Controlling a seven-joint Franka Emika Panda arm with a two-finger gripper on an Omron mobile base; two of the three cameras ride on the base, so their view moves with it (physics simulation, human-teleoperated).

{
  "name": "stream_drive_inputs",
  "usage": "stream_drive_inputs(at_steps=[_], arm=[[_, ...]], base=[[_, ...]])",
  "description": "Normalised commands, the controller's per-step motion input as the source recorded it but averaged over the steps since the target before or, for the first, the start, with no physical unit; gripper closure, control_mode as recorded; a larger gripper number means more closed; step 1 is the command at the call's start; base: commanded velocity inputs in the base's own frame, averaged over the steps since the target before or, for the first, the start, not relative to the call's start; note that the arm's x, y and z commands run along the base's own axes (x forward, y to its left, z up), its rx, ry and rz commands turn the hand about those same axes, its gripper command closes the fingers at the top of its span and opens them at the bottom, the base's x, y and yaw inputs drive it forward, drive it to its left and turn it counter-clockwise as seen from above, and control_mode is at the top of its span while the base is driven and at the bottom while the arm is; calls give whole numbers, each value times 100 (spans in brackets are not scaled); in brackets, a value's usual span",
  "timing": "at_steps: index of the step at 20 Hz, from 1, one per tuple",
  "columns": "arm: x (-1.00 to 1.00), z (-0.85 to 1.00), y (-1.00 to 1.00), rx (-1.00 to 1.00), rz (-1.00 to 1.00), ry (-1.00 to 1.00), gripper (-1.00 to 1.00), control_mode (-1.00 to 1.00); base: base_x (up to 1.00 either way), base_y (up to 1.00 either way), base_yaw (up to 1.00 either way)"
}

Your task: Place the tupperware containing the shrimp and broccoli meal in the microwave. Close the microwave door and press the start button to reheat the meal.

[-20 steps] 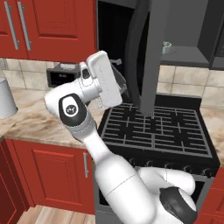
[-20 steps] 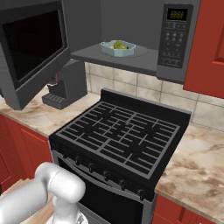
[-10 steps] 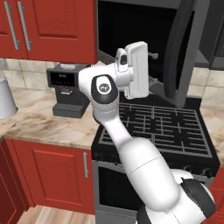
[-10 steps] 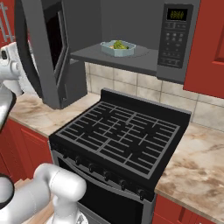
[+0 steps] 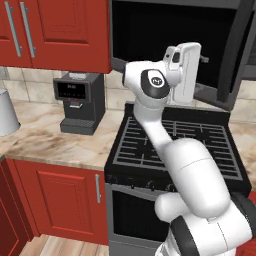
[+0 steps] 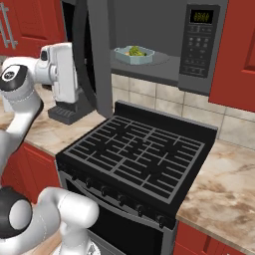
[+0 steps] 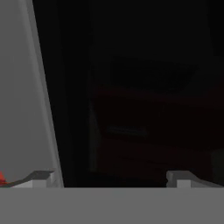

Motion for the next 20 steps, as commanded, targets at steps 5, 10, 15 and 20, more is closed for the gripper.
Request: stream_drive_inputs(at_steps=[5, 10, 15, 20], arm=[[73, 0, -32, 12, 12, 5, -100, -100], [67, -7, -37, 7, 37, -1, -100, -100], [60, -16, -53, 6, 46, -3, -100, -100], [83, -26, -44, 2, 45, 0, -100, -100]], base=[[0, 0, 0], [0, 0, 0], [0, 0, 0], [0, 0, 0]])
